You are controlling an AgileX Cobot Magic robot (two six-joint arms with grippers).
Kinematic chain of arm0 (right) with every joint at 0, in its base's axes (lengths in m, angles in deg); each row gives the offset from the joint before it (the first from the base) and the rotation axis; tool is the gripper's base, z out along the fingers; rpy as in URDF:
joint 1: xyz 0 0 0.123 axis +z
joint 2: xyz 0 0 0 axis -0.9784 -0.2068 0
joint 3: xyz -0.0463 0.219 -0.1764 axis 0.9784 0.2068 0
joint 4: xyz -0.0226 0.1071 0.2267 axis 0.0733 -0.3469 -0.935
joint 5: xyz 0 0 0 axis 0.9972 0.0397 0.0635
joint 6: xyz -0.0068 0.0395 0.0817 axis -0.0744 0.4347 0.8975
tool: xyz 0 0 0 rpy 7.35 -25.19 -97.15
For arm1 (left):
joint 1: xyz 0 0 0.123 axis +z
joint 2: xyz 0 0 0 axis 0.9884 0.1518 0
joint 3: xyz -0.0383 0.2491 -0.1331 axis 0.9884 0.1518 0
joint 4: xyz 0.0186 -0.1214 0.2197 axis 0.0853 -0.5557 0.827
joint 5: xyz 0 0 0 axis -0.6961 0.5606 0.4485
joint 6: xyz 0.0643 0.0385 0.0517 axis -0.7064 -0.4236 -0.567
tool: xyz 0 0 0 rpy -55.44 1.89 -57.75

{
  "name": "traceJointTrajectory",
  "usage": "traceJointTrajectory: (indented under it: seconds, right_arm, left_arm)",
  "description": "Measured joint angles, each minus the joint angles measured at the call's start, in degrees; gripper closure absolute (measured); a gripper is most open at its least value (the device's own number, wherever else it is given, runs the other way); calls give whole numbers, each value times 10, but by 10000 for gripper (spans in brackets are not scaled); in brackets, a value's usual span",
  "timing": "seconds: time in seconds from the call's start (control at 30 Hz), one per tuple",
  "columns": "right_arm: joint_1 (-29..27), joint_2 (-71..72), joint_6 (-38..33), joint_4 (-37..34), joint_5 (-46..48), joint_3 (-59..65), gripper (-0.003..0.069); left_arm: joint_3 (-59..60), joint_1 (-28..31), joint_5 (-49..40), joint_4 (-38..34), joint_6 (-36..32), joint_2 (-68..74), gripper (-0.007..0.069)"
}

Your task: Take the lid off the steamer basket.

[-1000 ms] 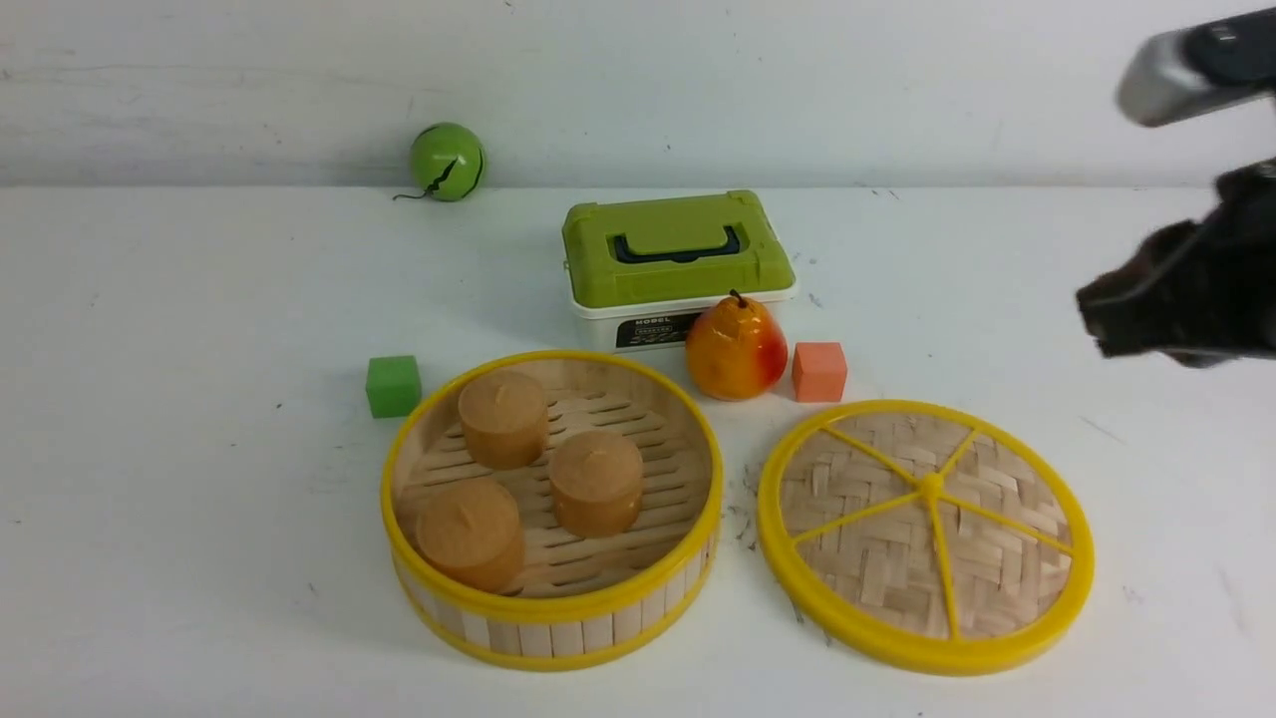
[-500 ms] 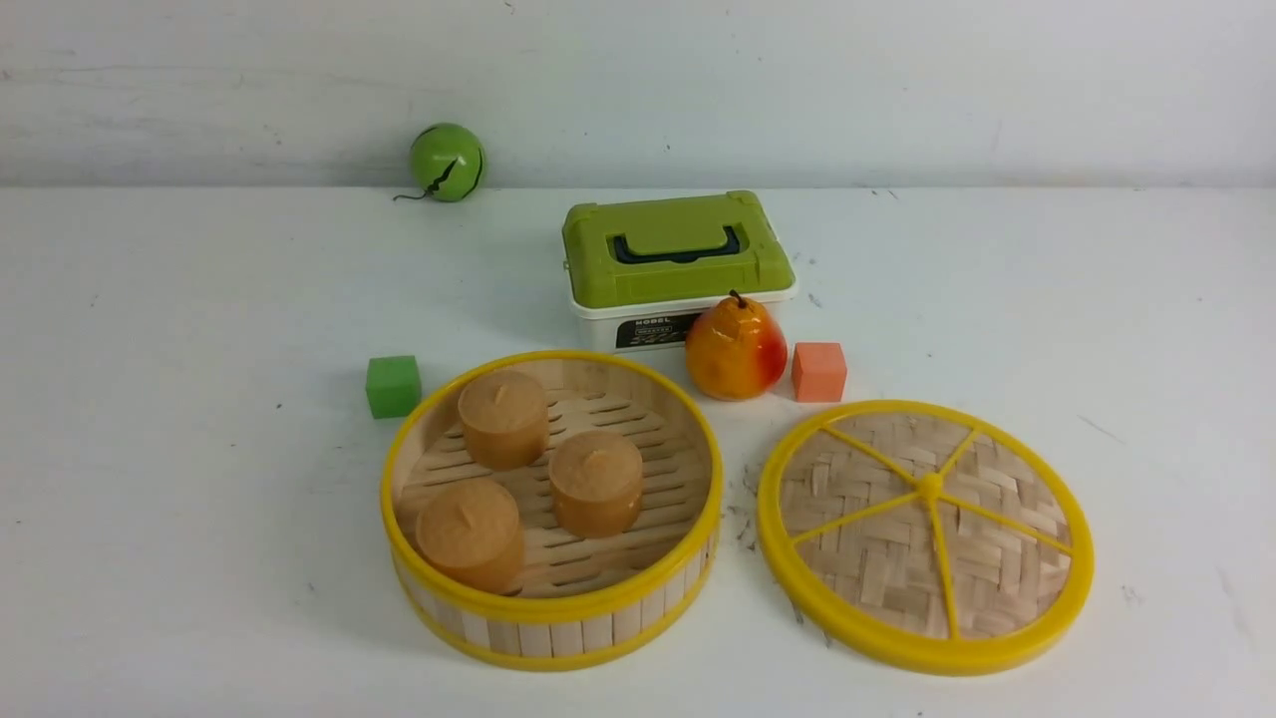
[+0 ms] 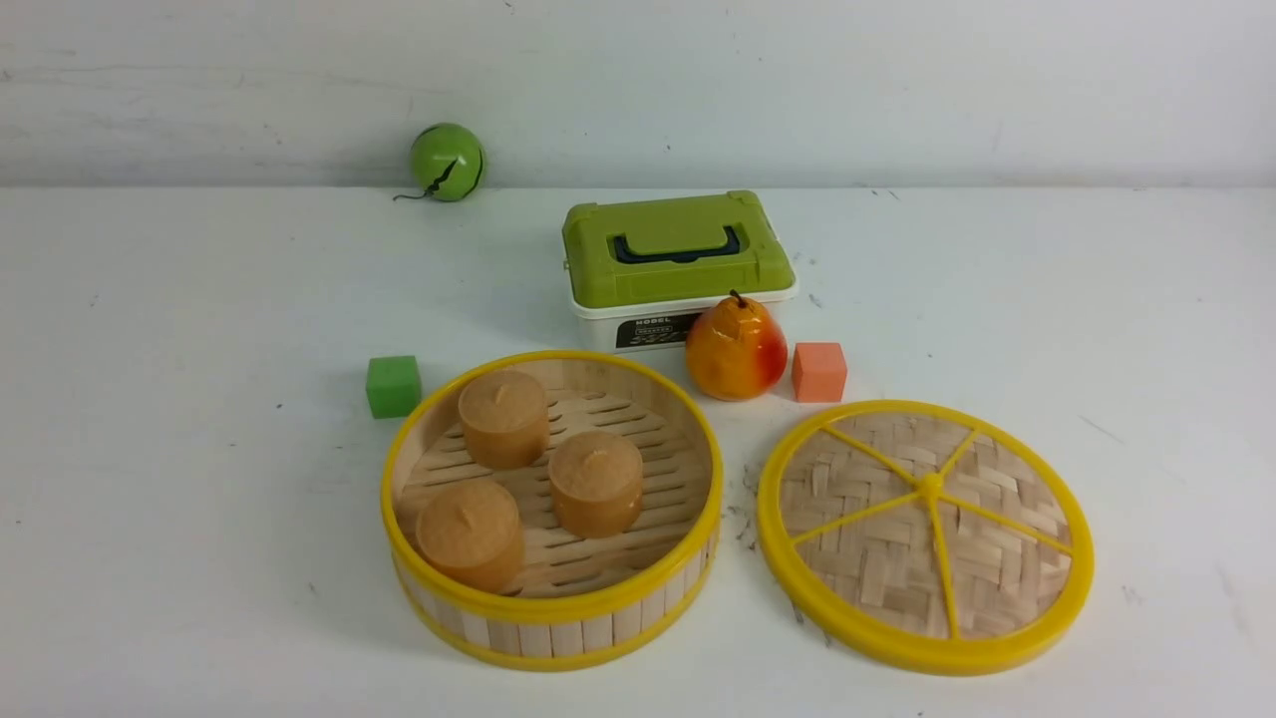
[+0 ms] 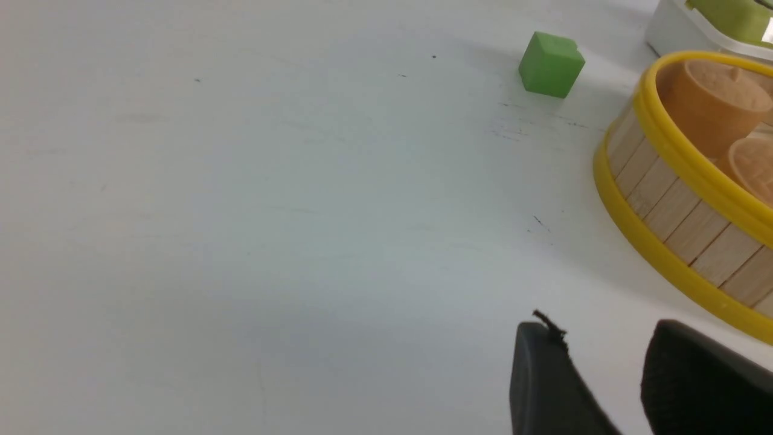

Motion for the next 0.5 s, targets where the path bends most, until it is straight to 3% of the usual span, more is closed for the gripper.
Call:
traceJointTrajectory:
  seconds: [0.2, 0.37, 0.5]
  right_arm:
    - [-45, 5, 23, 12, -87, 117, 665]
    - [-156, 35, 22, -19, -169, 204, 665]
    - [-202, 76, 21, -19, -158, 211, 665]
  left_arm:
    - [0, 0, 0, 0, 0, 0, 385]
    - [0, 0, 0, 0, 0, 0, 385]
    - [0, 0, 0, 0, 0, 0, 385]
